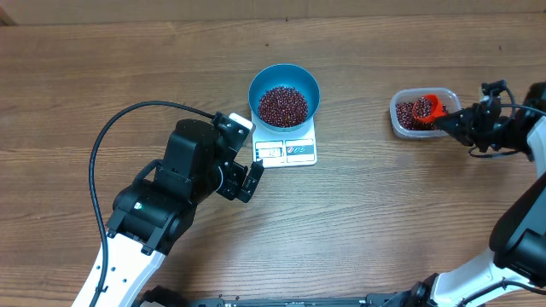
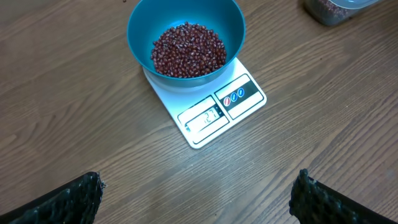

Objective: Scoop item into bowl and weigh 150g on scale
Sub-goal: 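Carry the filled scoop over the blue bowl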

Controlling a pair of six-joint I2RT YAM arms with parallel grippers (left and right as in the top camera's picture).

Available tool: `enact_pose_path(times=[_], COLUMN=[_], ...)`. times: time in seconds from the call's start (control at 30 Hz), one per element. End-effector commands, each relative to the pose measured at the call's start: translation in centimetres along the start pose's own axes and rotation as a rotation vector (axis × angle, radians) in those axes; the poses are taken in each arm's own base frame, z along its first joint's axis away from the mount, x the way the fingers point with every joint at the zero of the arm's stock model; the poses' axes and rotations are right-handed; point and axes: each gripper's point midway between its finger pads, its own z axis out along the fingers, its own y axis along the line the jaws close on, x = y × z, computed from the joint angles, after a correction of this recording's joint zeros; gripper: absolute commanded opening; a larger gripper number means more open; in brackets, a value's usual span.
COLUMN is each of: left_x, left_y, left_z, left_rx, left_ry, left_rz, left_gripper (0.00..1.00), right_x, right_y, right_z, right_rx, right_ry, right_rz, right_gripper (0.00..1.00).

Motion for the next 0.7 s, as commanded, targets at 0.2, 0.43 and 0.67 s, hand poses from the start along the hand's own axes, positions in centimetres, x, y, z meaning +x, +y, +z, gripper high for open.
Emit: enact_pose_path(times=[0.2, 0.43, 0.67], left_x=[-0.5, -0.5, -0.5], left_y=[0.0, -0.1, -0.1], left_z=[-0.5, -0.5, -0.5], left_rx=[0.006, 0.007, 0.007], left_ry=[-0.023, -0.024, -0.024], left_rz=[0.014, 0.014, 0.014], left_gripper=[0.99, 0.99, 0.99], right_x=[0.0, -0.3, 0.2], right_y=[2.7, 5.4, 8.2], right_z=[-1.1, -1.7, -1.1], right_rx=[-0.203, -0.356, -0.462], right_ry=[-0.029, -0.053, -0.025], right_rz=[-0.050, -0.057, -0.075], right_gripper=[0.04, 0.04, 0.04])
